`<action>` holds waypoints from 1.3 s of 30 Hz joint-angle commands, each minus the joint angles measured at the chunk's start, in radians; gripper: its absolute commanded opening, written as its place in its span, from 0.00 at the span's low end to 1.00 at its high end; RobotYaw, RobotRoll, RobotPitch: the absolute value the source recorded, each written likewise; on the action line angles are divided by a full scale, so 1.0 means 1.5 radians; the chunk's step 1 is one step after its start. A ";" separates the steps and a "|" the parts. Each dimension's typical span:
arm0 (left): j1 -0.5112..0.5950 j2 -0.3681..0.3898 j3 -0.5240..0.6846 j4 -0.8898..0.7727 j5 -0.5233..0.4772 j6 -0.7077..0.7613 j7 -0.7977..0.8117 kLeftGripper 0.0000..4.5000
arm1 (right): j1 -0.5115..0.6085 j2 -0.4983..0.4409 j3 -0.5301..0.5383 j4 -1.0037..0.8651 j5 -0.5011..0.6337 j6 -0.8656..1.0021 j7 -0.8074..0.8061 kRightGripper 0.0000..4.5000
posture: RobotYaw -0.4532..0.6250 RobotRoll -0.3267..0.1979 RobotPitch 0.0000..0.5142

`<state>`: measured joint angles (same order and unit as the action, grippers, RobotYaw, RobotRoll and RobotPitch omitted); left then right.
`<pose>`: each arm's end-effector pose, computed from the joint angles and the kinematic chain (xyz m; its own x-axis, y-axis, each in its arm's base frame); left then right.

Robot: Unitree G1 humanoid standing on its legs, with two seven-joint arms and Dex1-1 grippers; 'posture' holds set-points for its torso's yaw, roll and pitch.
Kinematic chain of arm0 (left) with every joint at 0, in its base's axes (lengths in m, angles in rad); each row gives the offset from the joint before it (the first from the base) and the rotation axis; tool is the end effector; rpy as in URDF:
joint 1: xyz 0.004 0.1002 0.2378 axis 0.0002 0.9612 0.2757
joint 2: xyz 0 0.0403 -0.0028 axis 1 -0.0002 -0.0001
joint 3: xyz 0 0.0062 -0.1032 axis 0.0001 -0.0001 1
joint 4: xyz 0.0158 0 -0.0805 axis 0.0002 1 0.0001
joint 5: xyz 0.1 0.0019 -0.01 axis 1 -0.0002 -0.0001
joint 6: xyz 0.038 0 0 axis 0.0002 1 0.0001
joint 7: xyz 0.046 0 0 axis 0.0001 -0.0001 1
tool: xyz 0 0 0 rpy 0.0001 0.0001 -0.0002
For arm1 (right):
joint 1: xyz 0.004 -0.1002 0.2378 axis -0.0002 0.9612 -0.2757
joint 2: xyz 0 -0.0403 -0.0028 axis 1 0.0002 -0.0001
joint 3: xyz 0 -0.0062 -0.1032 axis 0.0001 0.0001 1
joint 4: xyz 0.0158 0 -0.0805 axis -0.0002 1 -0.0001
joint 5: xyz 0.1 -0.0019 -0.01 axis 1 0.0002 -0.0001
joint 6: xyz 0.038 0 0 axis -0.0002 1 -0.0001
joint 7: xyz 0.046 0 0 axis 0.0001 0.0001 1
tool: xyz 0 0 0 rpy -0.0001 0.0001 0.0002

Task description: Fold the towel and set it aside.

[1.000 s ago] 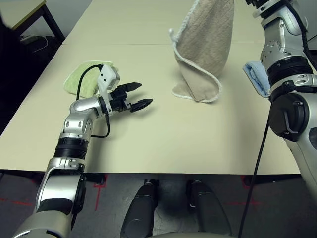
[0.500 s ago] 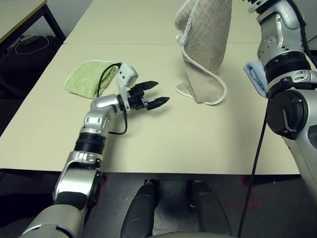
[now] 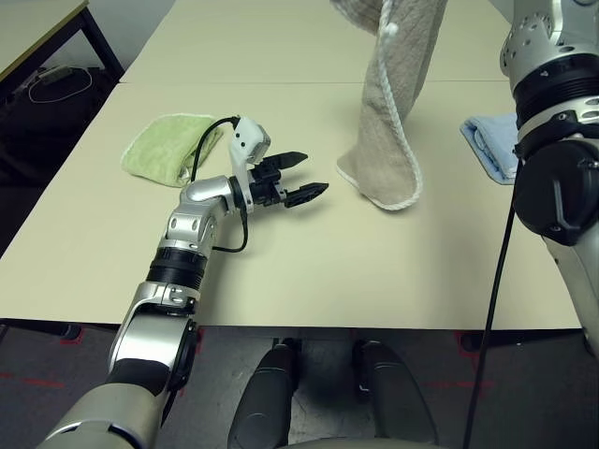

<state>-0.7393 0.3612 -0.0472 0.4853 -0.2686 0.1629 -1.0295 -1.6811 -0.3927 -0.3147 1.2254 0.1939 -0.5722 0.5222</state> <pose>0.3299 0.1863 0.1529 0.4729 -0.8794 -0.0546 0.8771 0.4639 0.1249 0.3449 -0.1792 0.3863 0.4126 0.3307 0.8488 -0.2586 0.9360 -0.2389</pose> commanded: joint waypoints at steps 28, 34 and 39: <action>0.100 -0.027 -0.128 -0.388 -0.003 0.192 0.060 1.00 | -0.001 0.060 -0.008 0.008 0.000 0.260 -0.179 0.01 | 0.47 0.62 0.34; 0.068 -0.049 -0.173 -0.326 0.064 0.148 0.105 1.00 | -0.006 0.060 -0.007 0.006 0.000 0.260 -0.175 0.01 | 0.47 0.62 0.34; 0.036 -0.072 -0.172 -0.232 0.104 0.121 0.154 1.00 | 0.000 0.060 -0.003 0.006 -0.005 0.257 -0.175 0.01 | 0.47 0.62 0.34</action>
<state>-0.6677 0.2591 -0.2899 0.0989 -0.1427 0.3624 -0.8132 -1.6677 -0.3008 -0.3233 1.2565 0.1849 -0.1844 0.2570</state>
